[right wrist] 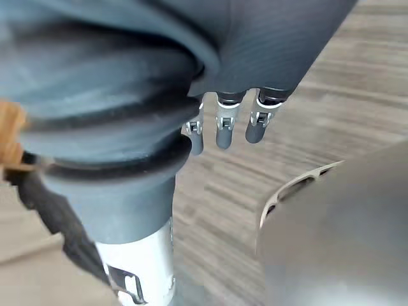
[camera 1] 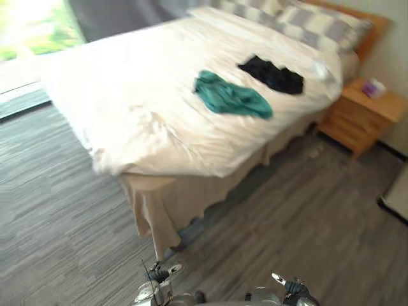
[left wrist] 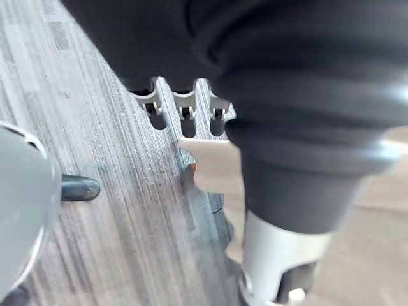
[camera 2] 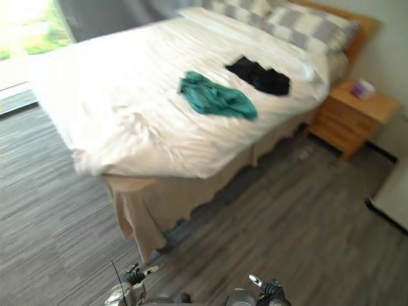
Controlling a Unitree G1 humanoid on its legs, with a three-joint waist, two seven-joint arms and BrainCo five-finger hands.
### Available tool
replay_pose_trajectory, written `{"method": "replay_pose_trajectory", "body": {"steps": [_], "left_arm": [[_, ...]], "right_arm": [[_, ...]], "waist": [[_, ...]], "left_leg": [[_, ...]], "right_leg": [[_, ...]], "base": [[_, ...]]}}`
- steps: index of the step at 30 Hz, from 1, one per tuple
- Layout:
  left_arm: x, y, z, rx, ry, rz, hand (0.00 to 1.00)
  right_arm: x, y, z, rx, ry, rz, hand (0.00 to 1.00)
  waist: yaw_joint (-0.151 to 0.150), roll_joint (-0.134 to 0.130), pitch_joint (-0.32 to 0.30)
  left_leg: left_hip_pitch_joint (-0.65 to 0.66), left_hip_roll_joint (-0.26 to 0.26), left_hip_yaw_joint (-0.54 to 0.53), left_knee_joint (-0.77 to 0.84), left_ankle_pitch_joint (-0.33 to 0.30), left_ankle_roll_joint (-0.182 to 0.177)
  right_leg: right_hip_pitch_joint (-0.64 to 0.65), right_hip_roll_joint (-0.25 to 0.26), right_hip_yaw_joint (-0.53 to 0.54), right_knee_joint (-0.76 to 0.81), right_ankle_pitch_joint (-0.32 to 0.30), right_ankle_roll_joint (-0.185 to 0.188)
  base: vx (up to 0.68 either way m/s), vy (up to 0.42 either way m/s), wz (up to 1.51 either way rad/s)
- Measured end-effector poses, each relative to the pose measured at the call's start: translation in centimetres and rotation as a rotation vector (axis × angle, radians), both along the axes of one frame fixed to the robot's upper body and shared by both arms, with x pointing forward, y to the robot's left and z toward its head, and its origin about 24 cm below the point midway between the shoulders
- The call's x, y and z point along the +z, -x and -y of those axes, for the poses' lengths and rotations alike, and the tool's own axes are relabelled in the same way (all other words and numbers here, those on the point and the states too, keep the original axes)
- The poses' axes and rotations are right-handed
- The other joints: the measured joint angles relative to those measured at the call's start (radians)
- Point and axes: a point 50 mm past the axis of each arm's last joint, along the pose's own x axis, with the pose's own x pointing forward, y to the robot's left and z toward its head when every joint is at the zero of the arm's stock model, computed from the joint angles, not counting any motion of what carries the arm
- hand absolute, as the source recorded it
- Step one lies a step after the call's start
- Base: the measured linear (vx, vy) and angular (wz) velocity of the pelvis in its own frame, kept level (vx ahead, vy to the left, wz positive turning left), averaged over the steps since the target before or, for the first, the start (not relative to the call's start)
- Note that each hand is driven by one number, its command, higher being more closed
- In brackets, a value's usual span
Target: Tidy the bed and pick cloth on bed and put in laundry
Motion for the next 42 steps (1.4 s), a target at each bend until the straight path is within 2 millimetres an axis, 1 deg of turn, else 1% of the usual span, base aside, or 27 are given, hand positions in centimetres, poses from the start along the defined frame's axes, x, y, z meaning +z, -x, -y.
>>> {"method": "replay_pose_trajectory", "body": {"steps": [1,2,3,4,5,7,8,9,11,12,14,17,20,23,25,26,29,30,32,33,35,36,37,38,39,41,42], "left_arm": [[0.1,0.0,-0.3,0.022,-0.006,0.006,0.0],[0.0,0.7,-1.0,0.084,-0.009,-0.003,0.0],[-0.1,1.1,-1.3,0.111,-0.011,-0.01,0.0],[-0.2,2.1,-2.1,0.174,-0.021,-0.018,0.0],[-0.4,2.7,-1.8,0.226,0.001,-0.035,0.0],[-0.7,3.4,-0.3,0.269,0.046,-0.046,0.0],[-0.7,3.2,0.0,0.283,0.055,-0.04,0.0],[-0.6,3.0,-0.1,0.288,0.055,-0.034,0.0],[-0.2,1.7,-0.7,0.304,0.046,0.006,0.0],[-0.2,1.6,-0.9,0.307,0.039,0.008,0.0],[-0.1,1.3,-0.6,0.274,0.034,0.008,0.0],[0.0,0.4,0.0,0.253,0.061,0.033,0.0],[0.4,-0.8,-0.5,0.396,0.125,0.086,0.0],[1.4,-1.9,-4.3,0.737,0.159,0.198,0.0],[3.0,-3.3,-7.8,0.915,0.145,0.325,0.0],[4.8,-4.2,-11.2,1.017,0.112,0.433,0.0],[8.1,-4.7,-16.5,1.179,0.052,0.594,0.0],[8.9,-4.8,-17.5,1.198,0.036,0.631,0.0],[12.0,-5.2,-20.8,1.252,-0.027,0.756,0.0],[12.7,-5.5,-21.4,1.257,-0.038,0.782,0.0],[16.2,-7.2,-23.3,1.192,-0.11,0.879,0.0],[17.1,-7.6,-23.6,1.163,-0.144,0.897,0.0],[18.9,-8.6,-24.0,1.101,-0.2,0.938,0.0],[20.9,-10.0,-23.9,1.005,-0.275,0.971,0.0],[22.0,-11.0,-23.7,0.948,-0.301,0.997,0.0],[26.2,-14.0,-22.4,0.721,-0.468,1.071,0.0],[27.2,-14.8,-21.8,0.669,-0.506,1.091,0.0]], "right_arm": [[-0.1,-0.1,-0.5,0.006,-0.011,0.0,0.0],[-0.1,-0.1,-0.9,0.028,-0.018,-0.006,0.0],[-0.2,-0.2,-1.1,0.045,-0.021,-0.008,0.0],[-0.4,0.3,-2.0,0.066,-0.042,-0.022,0.0],[-0.3,0.2,-1.3,0.069,-0.024,-0.013,0.0],[-0.1,0.2,-0.2,0.076,0.009,-0.011,0.0],[0.0,0.1,0.0,0.083,0.014,-0.009,0.0],[0.0,0.2,0.0,0.083,0.012,-0.011,0.0],[-0.2,0.4,-0.5,0.067,-0.003,-0.018,0.0],[-0.2,0.4,-0.6,0.065,-0.004,-0.022,0.0],[-0.2,0.5,-0.5,0.041,-0.009,-0.021,0.0],[-0.3,1.0,0.1,-0.019,-0.009,-0.033,0.0],[-0.4,1.6,0.0,-0.091,-0.022,-0.045,0.0],[-0.4,2.5,0.5,-0.147,-0.017,-0.048,0.0],[-0.3,3.3,1.0,-0.19,-0.003,-0.046,0.0],[-0.3,3.9,1.4,-0.221,0.003,-0.051,0.0],[-0.3,5.5,2.0,-0.258,0.024,-0.073,0.0],[-0.3,6.0,2.0,-0.261,0.028,-0.082,0.0],[-0.4,7.0,1.9,-0.284,0.025,-0.106,0.0],[-0.4,7.1,1.9,-0.289,0.028,-0.111,0.0],[-0.4,7.5,1.7,-0.309,0.024,-0.114,0.0],[-0.5,7.5,1.6,-0.314,0.022,-0.112,0.0],[-0.5,7.5,1.5,-0.32,0.019,-0.108,0.0],[-0.5,7.8,1.5,-0.327,0.017,-0.109,0.0],[-0.5,8.0,1.4,-0.33,0.014,-0.112,0.0],[-0.6,8.3,1.0,-0.352,0.0,-0.115,0.0],[-0.6,8.4,1.0,-0.356,-0.002,-0.115,0.0]], "waist": [[0.003,-0.014,-0.005],[0.003,-0.024,-0.012],[0.004,-0.03,-0.015],[0.003,-0.072,-0.033],[0.002,-0.044,-0.032],[-0.004,0.022,-0.054],[-0.004,0.036,-0.049],[-0.003,0.033,-0.048],[-0.001,0.006,-0.029],[0.0,0.002,-0.028],[-0.004,0.005,-0.026],[-0.007,0.009,-0.03],[-0.017,-0.007,-0.03],[-0.034,0.008,-0.029],[-0.037,0.027,-0.043],[-0.046,0.032,-0.047],[-0.056,0.065,-0.051],[-0.056,0.071,-0.052],[-0.06,0.086,-0.062],[-0.06,0.087,-0.065],[-0.058,0.08,-0.077],[-0.059,0.079,-0.079],[-0.06,0.075,-0.081],[-0.058,0.07,-0.086],[-0.055,0.067,-0.087],[-0.055,0.057,-0.094],[-0.055,0.061,-0.095]], "left_leg": [[0.001,0.001,-0.022,0.002,-0.004,-0.013],[0.006,0.015,-0.071,0.014,-0.021,-0.049],[0.005,0.024,-0.09,0.025,-0.034,-0.07],[0.015,0.026,-0.115,0.045,-0.064,-0.115],[0.031,0.073,-0.141,0.054,-0.085,-0.146],[0.036,0.155,-0.07,0.074,-0.046,-0.16],[0.027,0.196,-0.065,0.095,-0.007,-0.198],[0.014,0.209,-0.07,0.12,0.008,-0.201],[-0.082,0.246,-0.044,0.295,0.055,-0.156],[-0.092,0.251,-0.01,0.314,0.056,-0.159],[-0.091,0.221,0.128,0.244,0.057,-0.159],[-0.063,0.159,0.19,0.055,0.064,-0.169],[-0.055,0.143,0.205,-0.008,0.098,-0.16],[0.008,0.129,0.258,-0.046,0.107,-0.158],[0.017,0.128,0.273,-0.062,0.108,-0.16],[0.022,0.13,0.28,-0.067,0.11,-0.162],[0.031,0.135,0.293,-0.073,0.11,-0.163],[0.033,0.137,0.297,-0.075,0.111,-0.164],[0.038,0.141,0.305,-0.081,0.112,-0.167],[0.039,0.142,0.305,-0.084,0.113,-0.169],[0.041,0.146,0.306,-0.086,0.114,-0.17],[0.041,0.147,0.306,-0.086,0.114,-0.17],[0.04,0.146,0.306,-0.087,0.114,-0.17],[0.034,0.145,0.305,-0.086,0.115,-0.171],[0.03,0.145,0.304,-0.085,0.115,-0.171],[0.018,0.144,0.303,-0.086,0.117,-0.174],[0.012,0.144,0.303,-0.086,0.119,-0.176]], "right_leg": [[-0.013,-0.005,0.052,-0.062,0.029,-0.003],[-0.024,-0.008,0.119,-0.164,0.096,0.003],[-0.024,-0.008,0.136,-0.195,0.133,0.007],[-0.024,-0.024,0.134,-0.201,0.18,0.003],[-0.021,0.004,0.083,-0.123,0.193,0.051],[0.011,0.045,-0.009,-0.083,0.137,0.008],[0.041,0.065,-0.067,-0.057,0.106,-0.022],[0.052,0.071,-0.089,-0.049,0.094,-0.033],[0.123,0.074,-0.173,-0.077,0.076,-0.066],[0.137,0.075,-0.18,-0.092,0.079,-0.072],[0.16,0.081,-0.188,-0.14,0.086,-0.08],[0.163,0.106,-0.187,-0.202,0.116,-0.068],[0.167,0.106,-0.183,-0.266,0.17,-0.069],[0.199,0.1,-0.149,-0.272,0.169,-0.062],[0.198,0.102,-0.145,-0.274,0.168,-0.061],[0.197,0.106,-0.142,-0.274,0.168,-0.062],[0.198,0.112,-0.14,-0.274,0.164,-0.066],[0.197,0.114,-0.138,-0.274,0.164,-0.067],[0.197,0.12,-0.136,-0.278,0.163,-0.069],[0.197,0.121,-0.136,-0.279,0.162,-0.07],[0.2,0.125,-0.14,-0.281,0.161,-0.071],[0.2,0.125,-0.141,-0.282,0.161,-0.071],[0.2,0.124,-0.142,-0.283,0.161,-0.071],[0.195,0.123,-0.142,-0.281,0.161,-0.071],[0.193,0.123,-0.143,-0.28,0.161,-0.071],[0.18,0.122,-0.143,-0.276,0.161,-0.071],[0.174,0.122,-0.144,-0.276,0.161,-0.071]], "base": [[0.56,-0.586,1.39],[0.38,-0.427,0.93],[0.44,-0.595,1.08],[0.38,-0.616,0.99],[0.44,-0.704,1.12],[0.32,-0.447,1.12],[0.28,-0.419,1.02],[0.2,-0.449,1.13],[0.14,-0.416,0.9],[0.08,-0.317,0.43],[0.0,-0.176,0.08],[0.0,-0.005,-0.03],[0.06,0.036,-0.05],[0.05,0.059,-0.31],[0.02,0.011,-0.16],[0.03,-0.01,-0.09],[0.02,-0.023,-0.09],[0.02,-0.025,-0.13],[0.01,-0.03,-0.07],[0.01,-0.034,-0.04],[0.0,-0.016,0.0],[-0.01,-0.022,0.03],[0.0,0.0,0.0],[-0.01,-0.006,0.04],[-0.01,-0.004,0.05],[0.0,0.0,0.0],[0.0,0.0,0.0]]}}
